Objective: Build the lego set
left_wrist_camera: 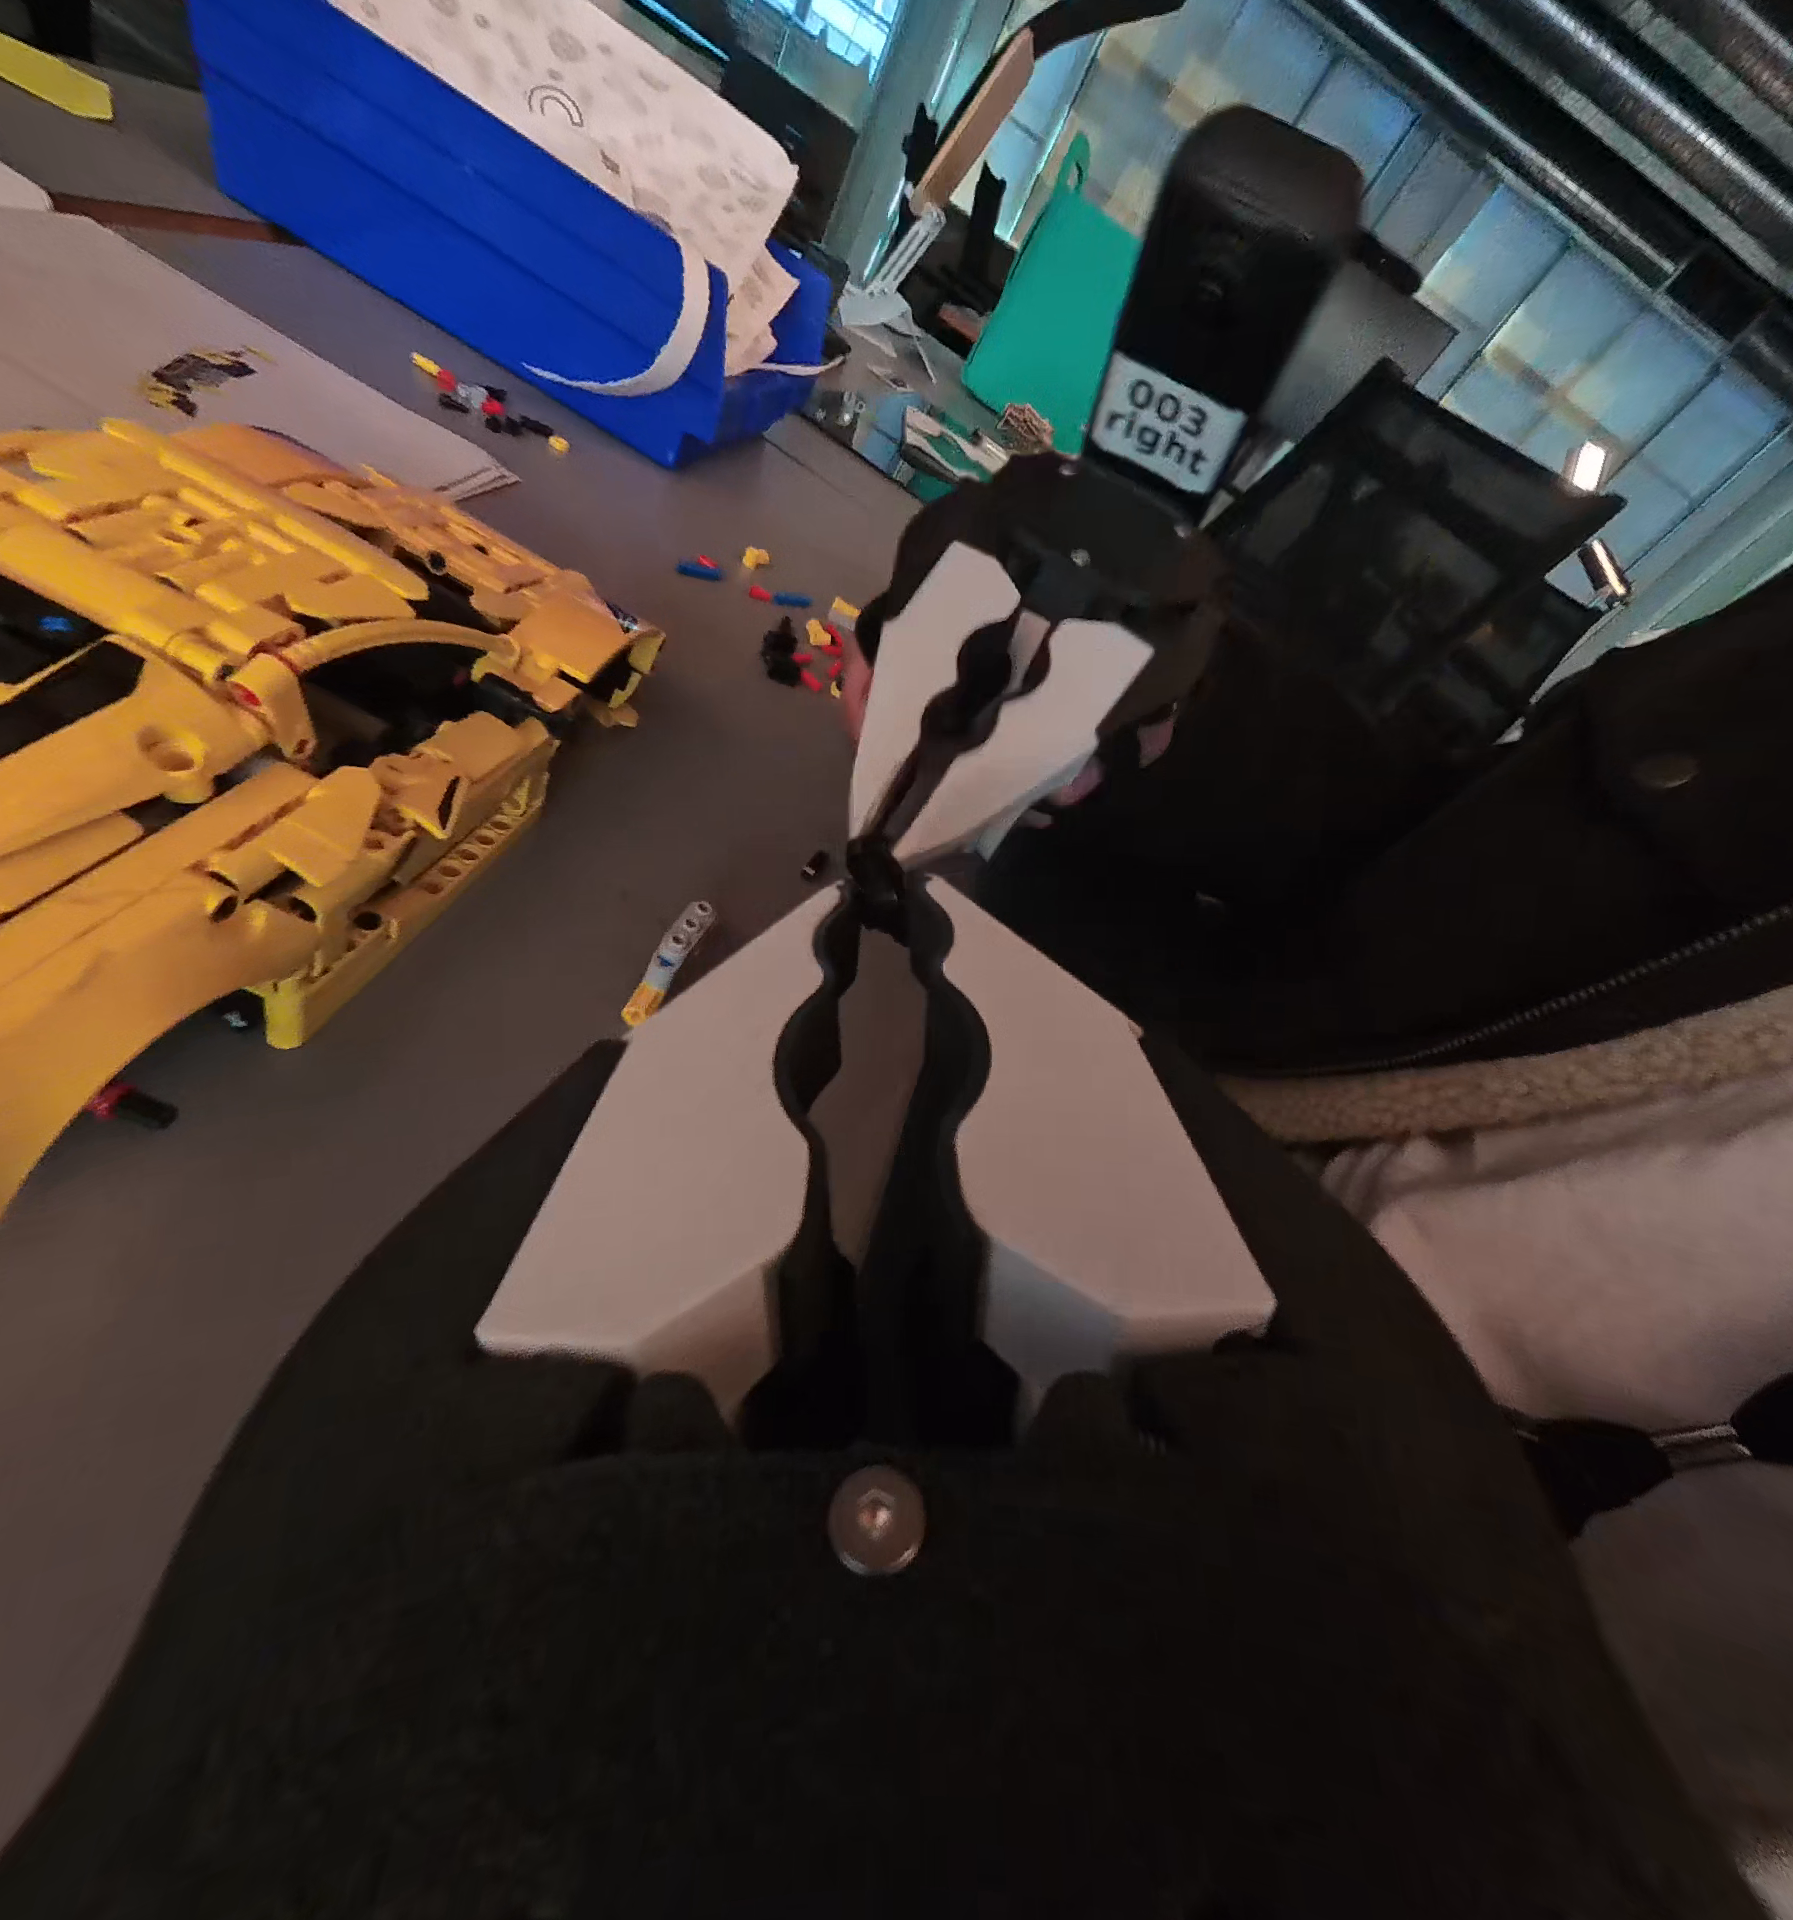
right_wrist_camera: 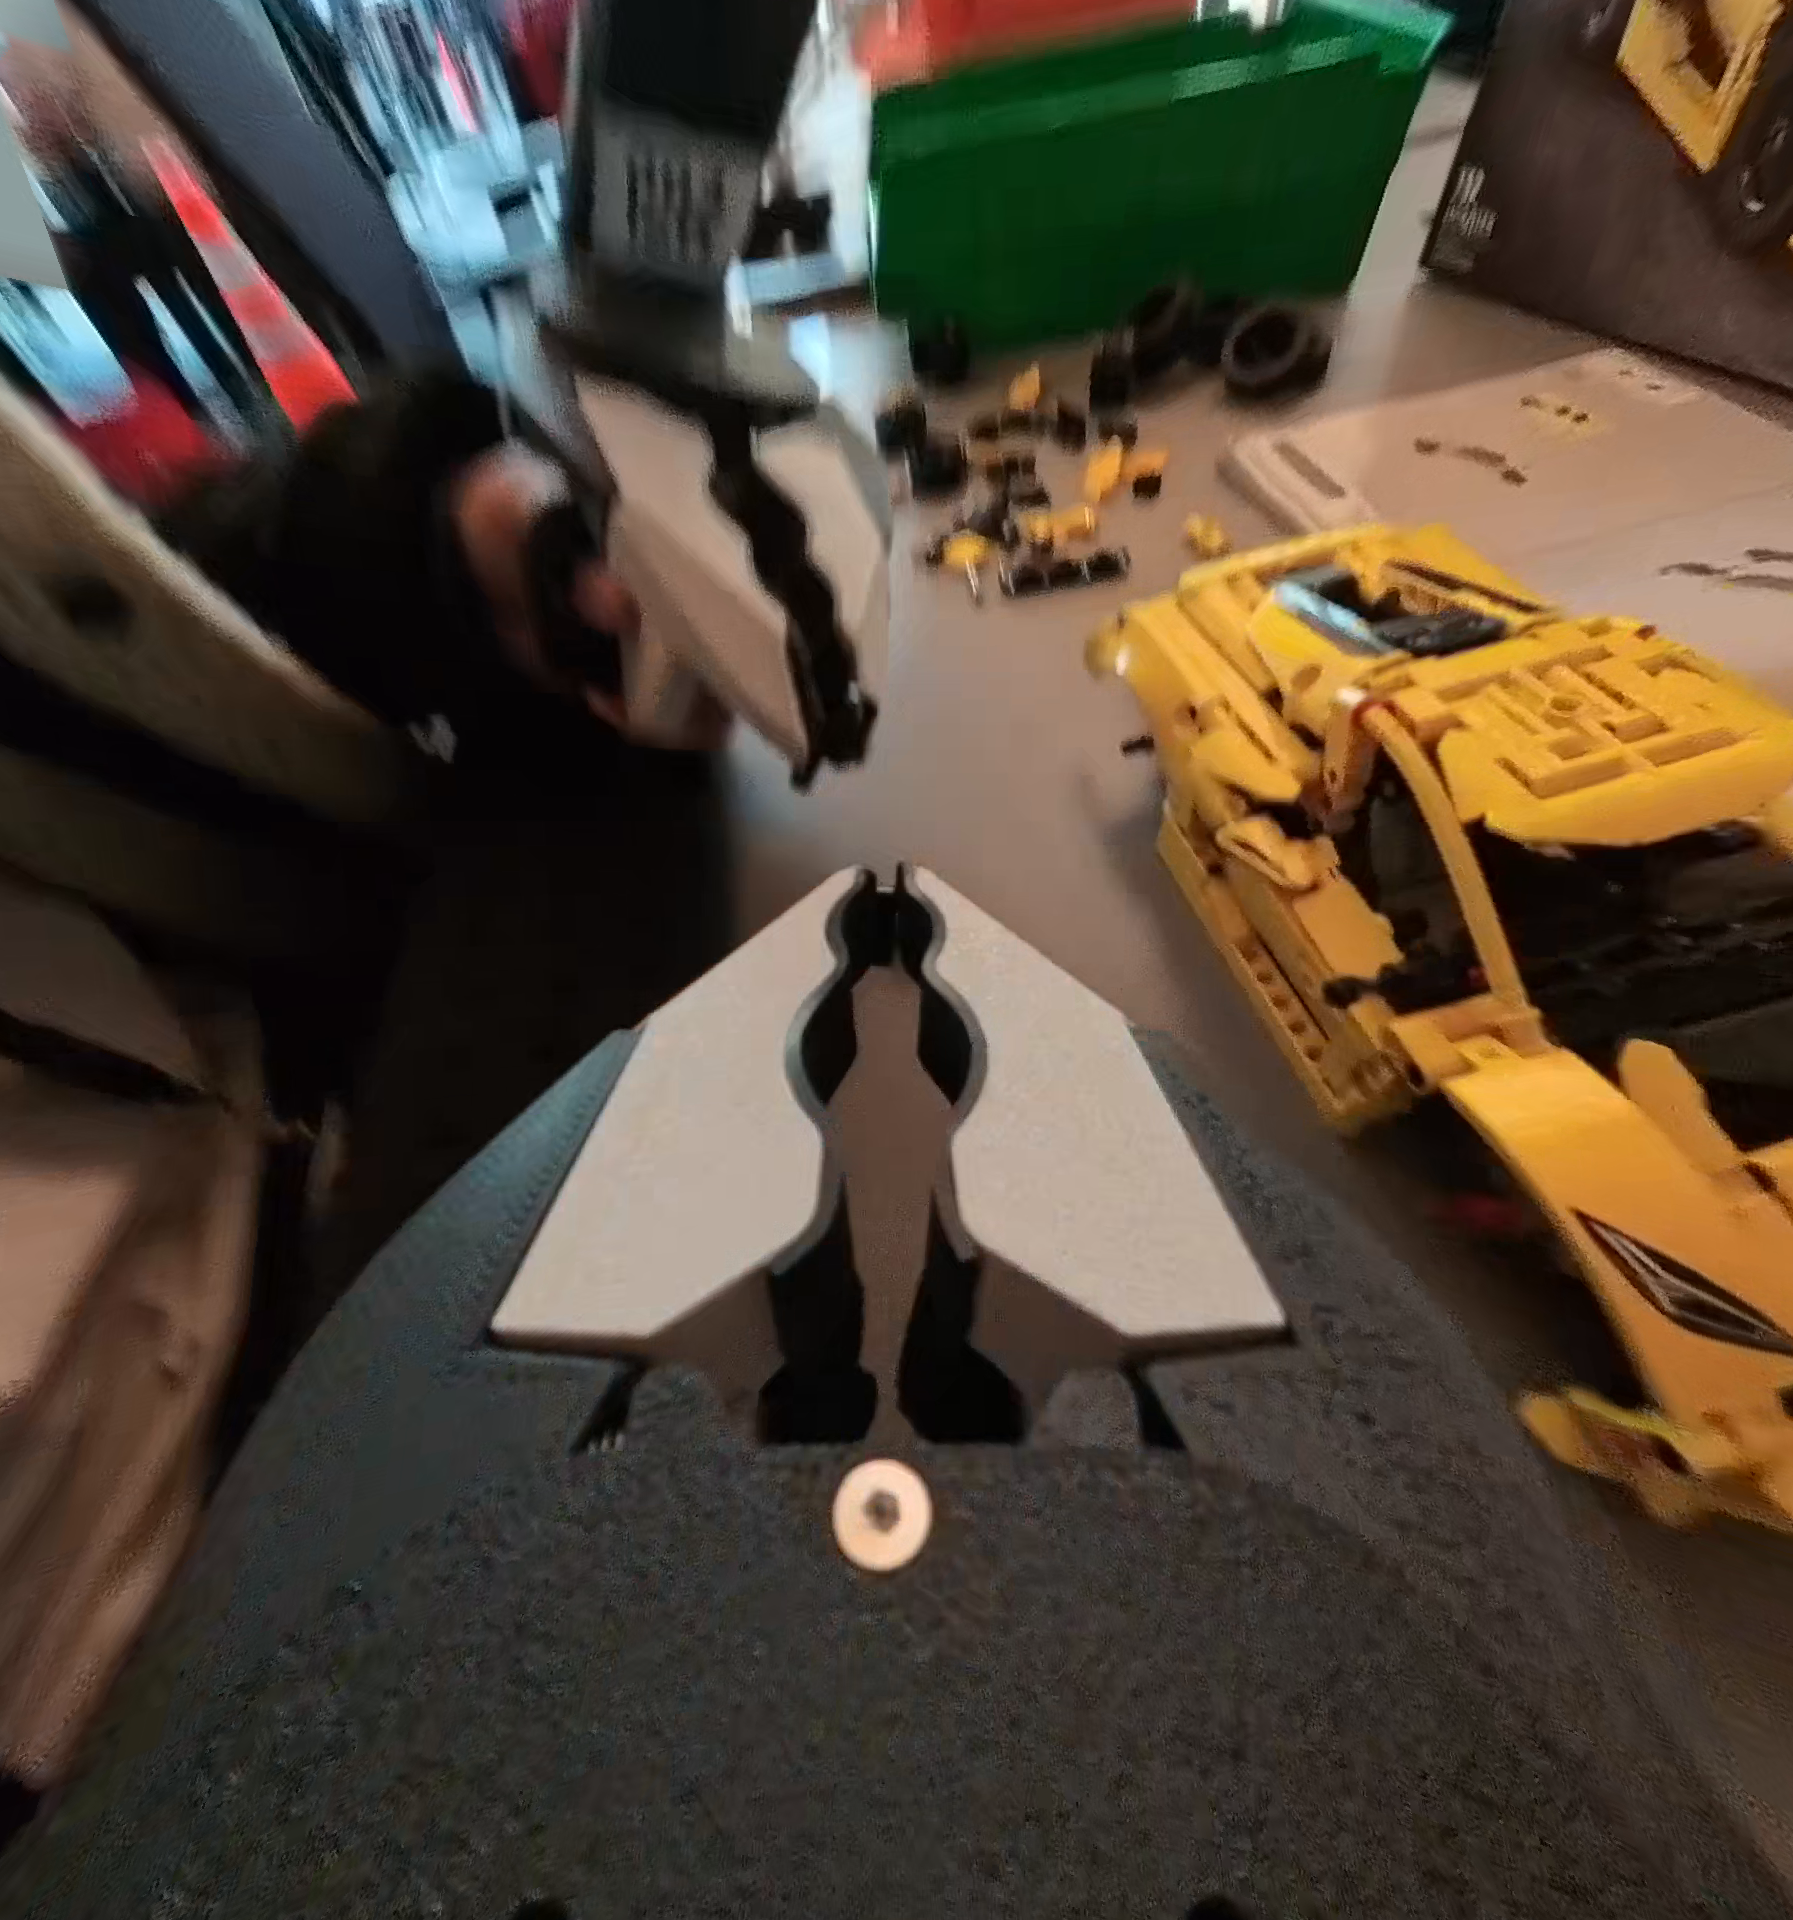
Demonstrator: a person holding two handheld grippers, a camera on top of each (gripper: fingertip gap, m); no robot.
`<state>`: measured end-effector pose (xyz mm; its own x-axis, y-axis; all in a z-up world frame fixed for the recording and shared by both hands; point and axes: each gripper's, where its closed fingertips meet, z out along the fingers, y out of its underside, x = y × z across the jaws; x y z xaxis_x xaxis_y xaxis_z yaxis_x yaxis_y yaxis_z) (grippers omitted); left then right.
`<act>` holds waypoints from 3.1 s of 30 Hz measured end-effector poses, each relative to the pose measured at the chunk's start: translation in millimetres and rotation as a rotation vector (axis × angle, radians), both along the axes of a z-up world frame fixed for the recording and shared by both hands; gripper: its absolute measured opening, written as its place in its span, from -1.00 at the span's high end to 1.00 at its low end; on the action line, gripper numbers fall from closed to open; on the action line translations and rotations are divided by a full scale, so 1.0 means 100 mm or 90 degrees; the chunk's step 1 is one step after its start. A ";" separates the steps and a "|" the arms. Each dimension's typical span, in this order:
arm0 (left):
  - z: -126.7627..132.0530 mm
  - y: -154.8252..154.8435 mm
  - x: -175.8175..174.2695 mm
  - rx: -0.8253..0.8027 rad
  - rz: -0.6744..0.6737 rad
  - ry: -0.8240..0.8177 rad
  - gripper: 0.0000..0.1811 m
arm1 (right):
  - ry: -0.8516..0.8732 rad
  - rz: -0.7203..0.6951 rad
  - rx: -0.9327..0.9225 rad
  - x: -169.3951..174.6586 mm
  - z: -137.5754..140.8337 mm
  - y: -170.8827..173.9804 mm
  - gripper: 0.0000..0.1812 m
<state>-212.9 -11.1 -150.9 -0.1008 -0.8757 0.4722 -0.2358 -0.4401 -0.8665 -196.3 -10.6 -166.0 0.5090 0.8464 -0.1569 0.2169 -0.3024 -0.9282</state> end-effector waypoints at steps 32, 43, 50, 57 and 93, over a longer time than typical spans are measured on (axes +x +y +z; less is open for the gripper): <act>-0.03 0.39 0.10 0.044 0.251 0.035 0.92 | 0.283 -0.192 -0.122 -0.29 0.33 0.44 1.00; 0.10 0.34 0.06 0.012 0.205 -0.035 0.92 | 0.337 -0.158 -0.114 0.13 0.53 0.40 1.00; 0.11 0.41 -0.04 0.018 0.207 -0.038 0.92 | -0.056 -0.301 -0.037 1.17 0.08 0.39 1.00; 0.09 0.30 0.03 0.040 0.167 -0.029 0.91 | -0.292 -0.159 -0.059 1.43 -0.58 -0.47 0.84; 0.30 -0.07 0.07 0.019 0.035 -0.120 0.92 | 0.126 -0.069 -0.056 0.37 0.36 -0.25 0.94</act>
